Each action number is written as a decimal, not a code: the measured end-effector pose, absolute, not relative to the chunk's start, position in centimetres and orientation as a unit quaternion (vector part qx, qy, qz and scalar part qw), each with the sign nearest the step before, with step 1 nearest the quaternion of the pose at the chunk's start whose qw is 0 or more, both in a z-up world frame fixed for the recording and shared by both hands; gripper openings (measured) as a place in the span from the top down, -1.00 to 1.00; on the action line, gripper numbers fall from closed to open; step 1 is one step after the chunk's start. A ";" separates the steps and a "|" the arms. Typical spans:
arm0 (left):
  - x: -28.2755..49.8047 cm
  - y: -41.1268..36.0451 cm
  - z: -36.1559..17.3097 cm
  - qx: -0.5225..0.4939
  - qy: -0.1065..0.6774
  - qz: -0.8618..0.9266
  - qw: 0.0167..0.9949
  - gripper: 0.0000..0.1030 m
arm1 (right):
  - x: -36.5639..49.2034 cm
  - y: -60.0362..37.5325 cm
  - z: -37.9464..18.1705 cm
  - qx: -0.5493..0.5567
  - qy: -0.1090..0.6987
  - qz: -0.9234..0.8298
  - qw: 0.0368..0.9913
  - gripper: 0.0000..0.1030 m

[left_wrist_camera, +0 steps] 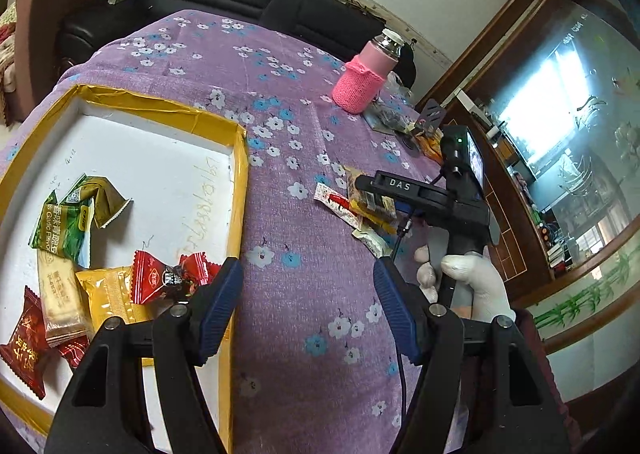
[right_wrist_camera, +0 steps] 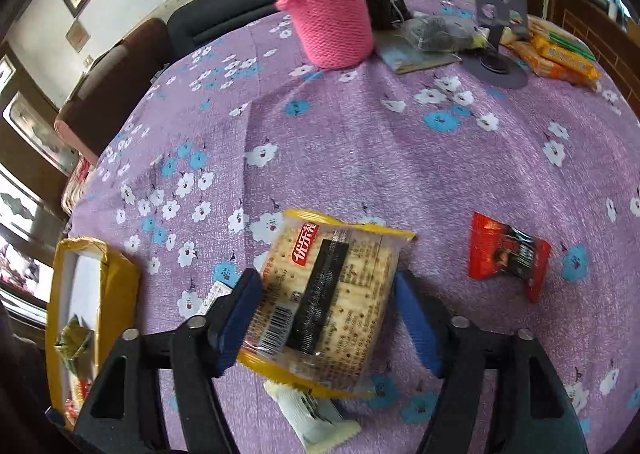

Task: Organize snacks
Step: 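Grasp the cracker pack with the right tool while the left tool grasps a packet, then put the cracker pack and white-red packet into the box with both tools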

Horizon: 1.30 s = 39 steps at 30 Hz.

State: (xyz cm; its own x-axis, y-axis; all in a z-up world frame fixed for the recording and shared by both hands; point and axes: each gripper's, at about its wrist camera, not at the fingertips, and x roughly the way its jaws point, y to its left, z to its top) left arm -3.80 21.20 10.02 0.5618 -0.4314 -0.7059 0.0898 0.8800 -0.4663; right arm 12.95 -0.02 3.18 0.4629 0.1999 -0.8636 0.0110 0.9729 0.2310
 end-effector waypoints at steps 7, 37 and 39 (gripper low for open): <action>-4.0 20.0 9.9 -0.186 0.443 -0.154 0.863 -0.30 | 12.7 -0.9 2.3 0.142 0.513 0.069 0.844 -0.53; 5.8 11.4 6.2 -0.119 0.524 -0.165 0.827 -0.29 | 3.4 -12.8 3.0 0.243 0.439 0.079 0.861 -0.39; 8.0 9.6 4.9 -0.097 0.537 -0.163 0.822 -0.29 | 3.6 -12.9 2.8 0.246 0.443 0.086 0.857 -0.39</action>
